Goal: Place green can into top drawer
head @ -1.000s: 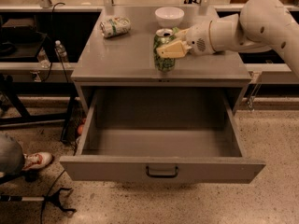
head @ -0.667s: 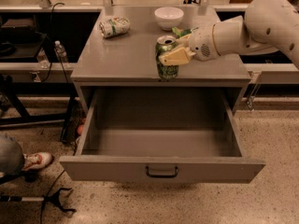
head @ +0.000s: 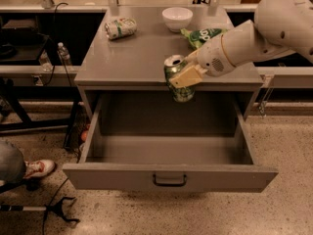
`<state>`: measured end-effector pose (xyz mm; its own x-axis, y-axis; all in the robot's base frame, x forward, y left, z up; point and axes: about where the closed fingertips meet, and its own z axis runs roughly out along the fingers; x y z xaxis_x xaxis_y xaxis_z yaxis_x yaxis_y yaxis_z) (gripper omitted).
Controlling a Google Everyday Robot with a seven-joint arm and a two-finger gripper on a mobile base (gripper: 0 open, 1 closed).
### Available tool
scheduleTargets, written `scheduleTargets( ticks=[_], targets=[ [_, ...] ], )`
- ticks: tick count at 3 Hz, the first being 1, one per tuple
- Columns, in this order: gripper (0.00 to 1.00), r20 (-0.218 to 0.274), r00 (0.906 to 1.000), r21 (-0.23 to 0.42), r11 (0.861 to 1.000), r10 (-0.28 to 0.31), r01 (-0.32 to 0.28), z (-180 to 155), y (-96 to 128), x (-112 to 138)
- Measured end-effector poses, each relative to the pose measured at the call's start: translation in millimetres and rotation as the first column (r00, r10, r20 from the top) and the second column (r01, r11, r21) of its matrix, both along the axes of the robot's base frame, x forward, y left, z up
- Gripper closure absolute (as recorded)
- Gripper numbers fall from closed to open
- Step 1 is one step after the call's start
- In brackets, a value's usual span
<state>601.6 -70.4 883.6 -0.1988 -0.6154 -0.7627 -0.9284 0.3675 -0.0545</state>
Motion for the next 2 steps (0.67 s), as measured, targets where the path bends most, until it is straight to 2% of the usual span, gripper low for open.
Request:
scheduleTargets(
  ticks=[1, 2],
  targets=[
    [1.0, -0.06, 0.998, -0.061, 0.998, 0.022, -0.025, -23.7, -2.4, -24.4],
    [1.0, -0.06, 0.998, -0.061, 0.998, 0.022, -0.025, -23.7, -2.3, -24.4]
  ],
)
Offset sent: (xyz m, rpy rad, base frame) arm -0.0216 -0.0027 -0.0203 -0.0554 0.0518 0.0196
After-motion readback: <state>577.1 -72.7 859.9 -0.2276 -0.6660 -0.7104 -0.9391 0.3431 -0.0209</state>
